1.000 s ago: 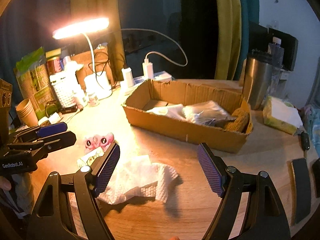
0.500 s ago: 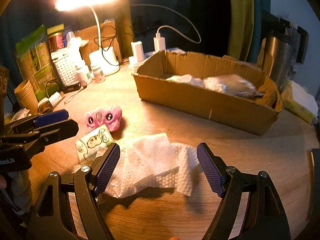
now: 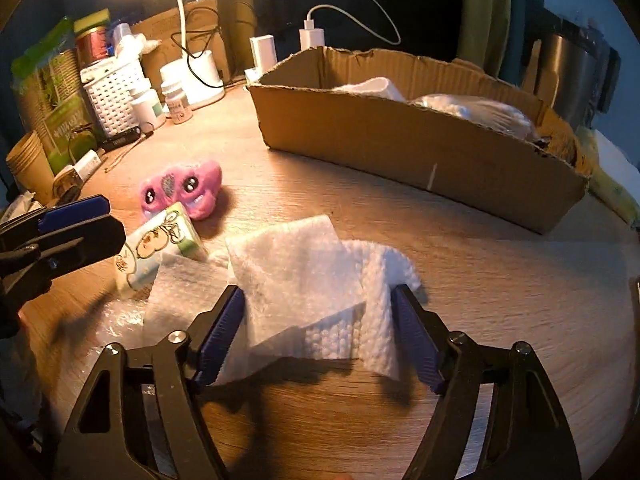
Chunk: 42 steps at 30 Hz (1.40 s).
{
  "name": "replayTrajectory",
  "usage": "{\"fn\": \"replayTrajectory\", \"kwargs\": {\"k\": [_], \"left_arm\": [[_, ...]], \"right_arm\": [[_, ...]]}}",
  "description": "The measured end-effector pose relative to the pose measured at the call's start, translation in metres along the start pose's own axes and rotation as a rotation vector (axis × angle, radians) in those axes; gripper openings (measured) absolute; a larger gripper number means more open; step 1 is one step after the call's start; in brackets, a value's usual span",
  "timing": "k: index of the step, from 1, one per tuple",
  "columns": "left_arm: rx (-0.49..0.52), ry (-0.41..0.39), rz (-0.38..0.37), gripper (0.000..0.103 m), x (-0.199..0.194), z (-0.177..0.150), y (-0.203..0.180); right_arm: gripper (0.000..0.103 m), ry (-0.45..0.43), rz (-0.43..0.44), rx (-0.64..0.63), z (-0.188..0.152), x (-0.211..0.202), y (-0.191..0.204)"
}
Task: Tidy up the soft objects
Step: 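Move both tools back toward the remaining items on the desk, then grasp the white paper towel with the right tool while the left tool grasps the tissue pack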
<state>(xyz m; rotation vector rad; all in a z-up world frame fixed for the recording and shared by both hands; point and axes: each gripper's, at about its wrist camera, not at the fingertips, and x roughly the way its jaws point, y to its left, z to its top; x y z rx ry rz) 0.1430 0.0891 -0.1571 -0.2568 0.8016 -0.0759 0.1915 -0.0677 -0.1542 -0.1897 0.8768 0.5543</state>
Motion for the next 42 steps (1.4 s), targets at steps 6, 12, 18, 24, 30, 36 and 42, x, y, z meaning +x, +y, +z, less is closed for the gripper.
{"fn": "replayTrajectory", "kwargs": {"k": [6, 12, 18, 24, 30, 36, 42], "left_arm": [[0.017, 0.037, 0.013, 0.069, 0.013, -0.004, -0.004], [0.054, 0.088, 0.033, 0.069, 0.029, -0.009, -0.011], [0.056, 0.081, 0.035, 0.056, 0.034, -0.010, -0.010], [0.057, 0.084, 0.026, 0.052, 0.035, -0.007, -0.015], [0.072, 0.025, 0.015, 0.052, 0.018, 0.003, -0.028], [0.073, -0.027, -0.006, 0.052, 0.000, 0.019, -0.041], [0.076, -0.070, -0.016, 0.052, -0.012, 0.031, -0.049]], "right_arm": [[0.047, -0.013, -0.016, -0.007, 0.001, 0.001, -0.004], [0.025, -0.024, -0.007, 0.020, 0.004, -0.001, -0.017], [0.015, -0.030, 0.031, 0.055, 0.002, -0.004, -0.028], [0.011, -0.057, 0.042, 0.046, 0.000, -0.014, -0.033], [0.011, -0.095, 0.043, 0.066, 0.000, -0.029, -0.045], [0.011, -0.143, 0.045, 0.081, 0.005, -0.048, -0.054], [0.011, -0.186, 0.043, 0.078, 0.015, -0.067, -0.059]]}}
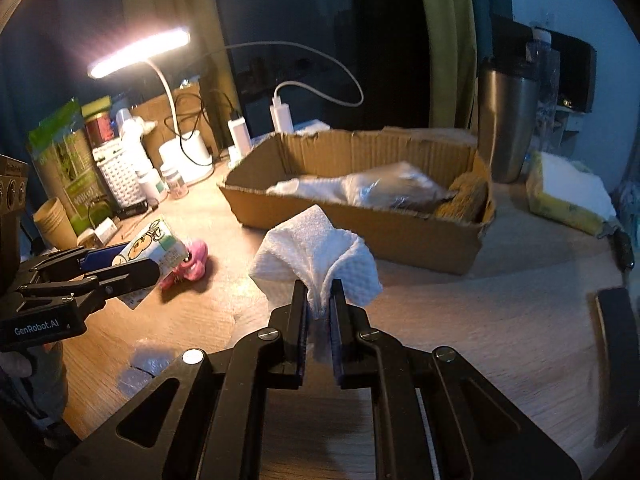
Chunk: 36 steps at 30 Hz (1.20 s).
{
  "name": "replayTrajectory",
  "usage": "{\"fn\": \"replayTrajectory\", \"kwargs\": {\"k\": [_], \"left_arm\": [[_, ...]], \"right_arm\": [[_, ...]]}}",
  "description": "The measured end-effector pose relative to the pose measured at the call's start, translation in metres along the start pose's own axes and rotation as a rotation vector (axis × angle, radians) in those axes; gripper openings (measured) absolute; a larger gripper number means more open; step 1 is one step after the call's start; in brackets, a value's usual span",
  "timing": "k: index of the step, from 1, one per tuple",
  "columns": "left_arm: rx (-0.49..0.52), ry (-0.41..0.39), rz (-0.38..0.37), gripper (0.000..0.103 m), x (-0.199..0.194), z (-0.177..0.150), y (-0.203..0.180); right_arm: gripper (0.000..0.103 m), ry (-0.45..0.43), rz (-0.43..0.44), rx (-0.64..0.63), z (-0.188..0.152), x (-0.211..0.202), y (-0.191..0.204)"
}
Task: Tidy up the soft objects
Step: 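Grasp the white paper towel with the right tool while the left tool grasps the tissue pack, then carry the paper towel and cartoon tissue pack over the cardboard box with both tools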
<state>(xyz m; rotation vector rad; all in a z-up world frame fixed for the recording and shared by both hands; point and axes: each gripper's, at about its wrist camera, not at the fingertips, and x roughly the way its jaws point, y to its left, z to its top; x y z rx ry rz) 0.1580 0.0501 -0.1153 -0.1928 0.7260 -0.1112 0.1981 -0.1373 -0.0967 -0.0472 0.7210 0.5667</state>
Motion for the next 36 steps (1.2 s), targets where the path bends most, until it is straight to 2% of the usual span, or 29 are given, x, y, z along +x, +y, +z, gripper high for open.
{"fn": "replayTrajectory", "kwargs": {"k": [19, 36], "left_arm": [[0.025, -0.092, -0.007, 0.052, -0.007, 0.052, -0.006], [0.024, -0.095, -0.002, 0.052, 0.021, 0.090, -0.008]], "right_arm": [[0.011, -0.101, -0.009, -0.005, 0.045, -0.021, -0.013], [0.011, -0.162, -0.008, -0.011, 0.088, -0.012, -0.021]]}}
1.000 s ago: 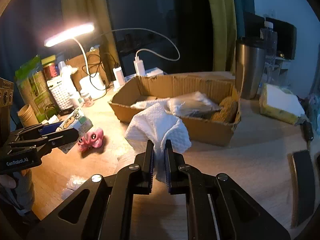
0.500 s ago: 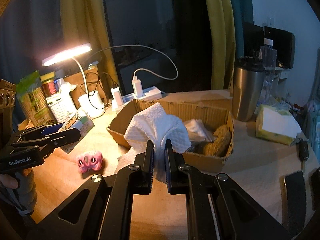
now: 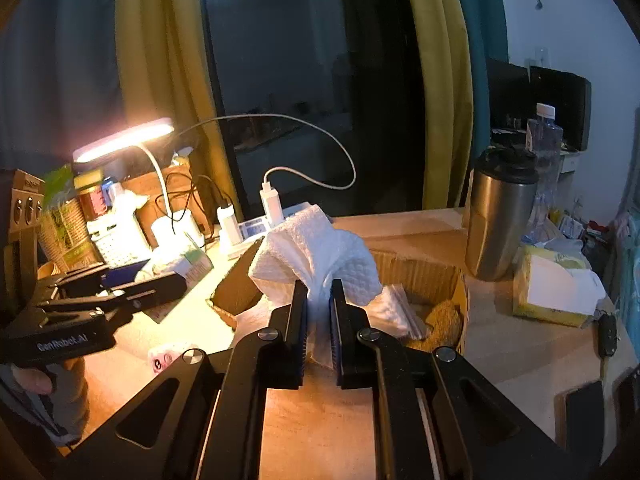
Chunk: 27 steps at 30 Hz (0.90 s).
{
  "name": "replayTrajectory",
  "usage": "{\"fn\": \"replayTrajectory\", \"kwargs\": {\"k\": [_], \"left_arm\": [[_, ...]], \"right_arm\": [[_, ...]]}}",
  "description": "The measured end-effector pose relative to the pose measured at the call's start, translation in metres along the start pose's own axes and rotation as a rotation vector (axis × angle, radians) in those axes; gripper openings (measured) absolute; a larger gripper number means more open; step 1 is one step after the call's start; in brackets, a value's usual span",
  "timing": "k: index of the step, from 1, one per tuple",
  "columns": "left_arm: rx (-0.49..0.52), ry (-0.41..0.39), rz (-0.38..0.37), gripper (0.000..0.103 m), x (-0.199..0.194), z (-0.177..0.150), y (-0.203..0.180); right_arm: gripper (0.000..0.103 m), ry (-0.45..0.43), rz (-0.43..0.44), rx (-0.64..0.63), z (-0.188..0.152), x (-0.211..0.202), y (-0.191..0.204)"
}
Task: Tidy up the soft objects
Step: 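Carry the paper towel and cartoon tissue pack over the cardboard box with both tools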
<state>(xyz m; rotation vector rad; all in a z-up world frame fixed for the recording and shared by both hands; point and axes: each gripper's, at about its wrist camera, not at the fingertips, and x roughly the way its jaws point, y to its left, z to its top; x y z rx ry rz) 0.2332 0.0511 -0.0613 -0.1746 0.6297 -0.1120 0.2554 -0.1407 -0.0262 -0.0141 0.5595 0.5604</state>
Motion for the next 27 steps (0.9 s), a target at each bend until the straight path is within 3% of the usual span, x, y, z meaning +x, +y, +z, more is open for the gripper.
{"fn": "replayTrajectory", "kwargs": {"k": [20, 23, 24, 27], "left_arm": [[-0.045, 0.119, 0.068, 0.053, 0.089, 0.003, 0.027], [-0.059, 0.153, 0.074, 0.056, 0.100, 0.002, 0.030], [-0.065, 0.157, 0.083, 0.062, 0.101, 0.002, 0.030], [-0.056, 0.142, 0.077, 0.067, 0.094, 0.002, 0.029]], "right_arm": [[0.011, 0.004, 0.017, 0.011, 0.031, 0.045, -0.022], [0.011, 0.013, 0.019, 0.010, 0.034, 0.055, -0.025], [0.011, 0.015, 0.019, 0.011, 0.034, 0.058, -0.026], [0.011, 0.022, 0.024, 0.007, 0.036, 0.066, -0.026]]}}
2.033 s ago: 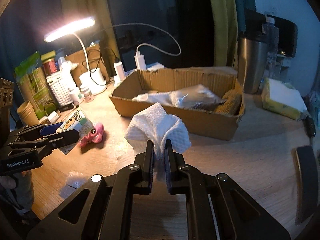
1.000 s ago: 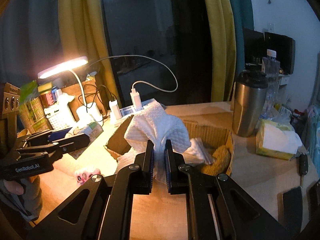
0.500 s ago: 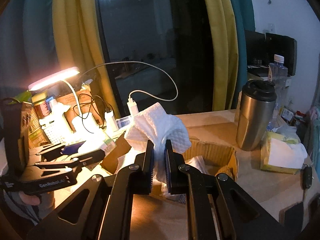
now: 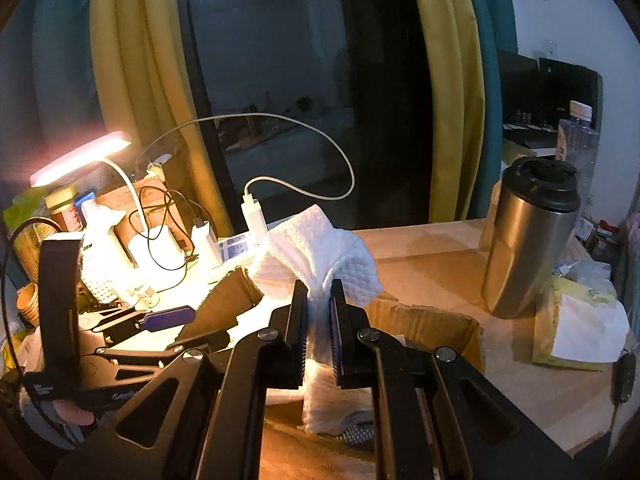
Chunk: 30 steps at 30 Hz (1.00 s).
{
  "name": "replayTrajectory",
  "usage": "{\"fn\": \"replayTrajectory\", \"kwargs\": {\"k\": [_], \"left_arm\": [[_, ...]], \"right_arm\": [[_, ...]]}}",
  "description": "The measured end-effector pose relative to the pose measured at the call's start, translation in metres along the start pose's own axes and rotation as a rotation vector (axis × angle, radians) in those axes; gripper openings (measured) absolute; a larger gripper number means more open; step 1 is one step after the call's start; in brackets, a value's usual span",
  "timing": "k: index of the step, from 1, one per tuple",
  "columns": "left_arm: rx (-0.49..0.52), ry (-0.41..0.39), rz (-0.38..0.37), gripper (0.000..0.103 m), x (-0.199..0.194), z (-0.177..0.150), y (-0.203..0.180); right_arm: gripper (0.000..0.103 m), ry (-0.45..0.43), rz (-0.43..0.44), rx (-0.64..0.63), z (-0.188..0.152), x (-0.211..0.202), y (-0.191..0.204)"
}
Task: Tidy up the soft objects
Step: 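Carry the paper towel and cartoon tissue pack over the cardboard box with both tools, then open both tools to drop the tissue pack and paper towel into the box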
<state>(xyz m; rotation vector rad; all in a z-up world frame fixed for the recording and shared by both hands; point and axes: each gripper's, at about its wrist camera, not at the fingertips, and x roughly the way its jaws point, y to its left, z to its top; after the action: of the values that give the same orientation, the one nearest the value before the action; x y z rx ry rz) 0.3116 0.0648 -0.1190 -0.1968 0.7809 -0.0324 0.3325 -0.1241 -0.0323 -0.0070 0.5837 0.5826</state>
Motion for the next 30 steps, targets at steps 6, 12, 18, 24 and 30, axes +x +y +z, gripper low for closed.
{"fn": "replayTrajectory", "kwargs": {"k": [6, 12, 18, 24, 30], "left_arm": [[-0.016, -0.062, -0.001, 0.069, -0.028, -0.003, 0.008], [-0.047, -0.063, 0.028, 0.069, -0.041, -0.014, 0.028], [-0.064, -0.066, 0.050, 0.069, -0.052, -0.021, 0.046], [-0.104, -0.065, 0.061, 0.069, -0.058, -0.029, 0.066], [-0.120, -0.071, 0.067, 0.069, -0.064, -0.036, 0.075]], "right_arm": [[0.011, 0.037, 0.037, -0.015, 0.001, 0.021, 0.012], [0.011, 0.089, 0.076, -0.057, -0.004, 0.046, 0.035], [0.011, 0.148, 0.104, -0.048, -0.012, 0.071, 0.049], [0.011, 0.221, 0.098, -0.054, -0.022, 0.096, 0.064], [0.040, 0.272, 0.044, -0.061, -0.029, 0.109, 0.072]]}}
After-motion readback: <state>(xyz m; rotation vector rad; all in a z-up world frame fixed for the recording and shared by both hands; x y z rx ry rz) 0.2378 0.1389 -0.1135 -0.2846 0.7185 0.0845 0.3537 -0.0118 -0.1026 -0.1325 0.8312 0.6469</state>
